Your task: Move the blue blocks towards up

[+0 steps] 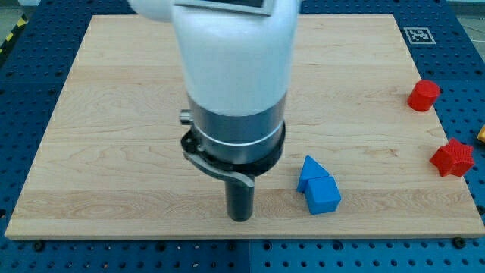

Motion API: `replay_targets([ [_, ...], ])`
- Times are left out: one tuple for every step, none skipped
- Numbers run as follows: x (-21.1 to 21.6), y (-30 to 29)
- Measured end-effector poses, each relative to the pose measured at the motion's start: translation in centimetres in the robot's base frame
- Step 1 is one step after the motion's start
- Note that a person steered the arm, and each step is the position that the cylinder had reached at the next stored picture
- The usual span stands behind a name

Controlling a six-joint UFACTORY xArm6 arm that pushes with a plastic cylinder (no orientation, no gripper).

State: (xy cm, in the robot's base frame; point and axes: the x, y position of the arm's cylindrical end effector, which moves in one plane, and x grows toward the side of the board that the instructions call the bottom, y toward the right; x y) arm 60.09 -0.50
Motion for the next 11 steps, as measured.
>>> replay_targets([
  [-0.6,2.1],
  [-1.8,5.7],
  [-1.9,6.4],
  [-2.4,7.6],
  [-2.4,7.8],
  [-1.4,8.2],
  [1.3,8.3],
  [1.3,11.6],
  [1.3,12.5],
  [1.3,12.5],
  [1.2,12.5],
])
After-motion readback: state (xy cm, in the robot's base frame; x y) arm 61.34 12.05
